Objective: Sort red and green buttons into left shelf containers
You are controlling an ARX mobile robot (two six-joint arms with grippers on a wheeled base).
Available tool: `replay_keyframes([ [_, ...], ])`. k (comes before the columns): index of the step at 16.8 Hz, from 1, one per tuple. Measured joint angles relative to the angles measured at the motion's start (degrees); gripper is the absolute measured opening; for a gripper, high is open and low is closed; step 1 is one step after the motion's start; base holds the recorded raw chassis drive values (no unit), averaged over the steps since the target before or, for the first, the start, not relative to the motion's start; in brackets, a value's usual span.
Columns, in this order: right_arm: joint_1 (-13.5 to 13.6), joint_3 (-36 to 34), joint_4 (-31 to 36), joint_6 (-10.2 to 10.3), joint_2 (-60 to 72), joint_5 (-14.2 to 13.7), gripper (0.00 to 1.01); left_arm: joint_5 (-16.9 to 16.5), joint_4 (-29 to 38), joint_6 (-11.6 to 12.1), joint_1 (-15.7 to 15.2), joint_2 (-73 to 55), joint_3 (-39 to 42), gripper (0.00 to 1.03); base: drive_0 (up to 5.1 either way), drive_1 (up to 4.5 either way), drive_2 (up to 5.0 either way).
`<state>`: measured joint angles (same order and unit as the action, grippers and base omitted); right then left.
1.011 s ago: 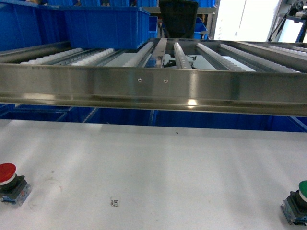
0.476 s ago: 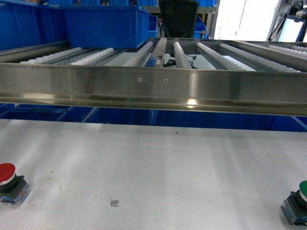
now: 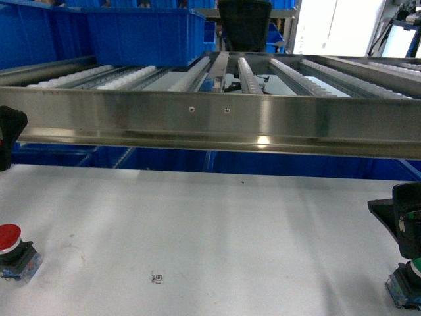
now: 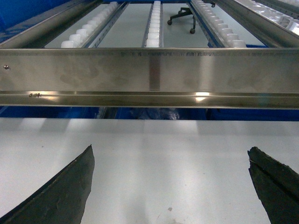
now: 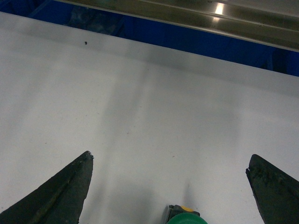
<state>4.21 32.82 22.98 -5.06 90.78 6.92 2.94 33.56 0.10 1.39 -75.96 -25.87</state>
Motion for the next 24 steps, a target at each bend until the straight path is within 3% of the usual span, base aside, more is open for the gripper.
replay_keyframes([
  [5,0.3,0.9,0.0,0.1,4.0,-0.2,0.98,0.5,0.6,0.6,0.4,-0.9,-0.4,0.98,0.0,0.0,0.0],
  [19,-0.5,-2.8,11.2,2.2,18.2,-1.4,0.97,0.5,0.6,1.4,0.4,-0.9,-0.4,0.98,0.0,0.0,0.0],
  [21,-0.5,-2.8,11.0,2.3,19.0,-1.5,0.71,0.5,0.5,1.4,0.4,-0.9,-0.4,0.98,0.0,0.0,0.0],
  [24,-1.0,-2.8,11.1,2.4,19.0,-1.3,0.4,0.5,0.6,1.4,0.4,-0.9,-0.5,0.98,0.0,0.0,0.0],
])
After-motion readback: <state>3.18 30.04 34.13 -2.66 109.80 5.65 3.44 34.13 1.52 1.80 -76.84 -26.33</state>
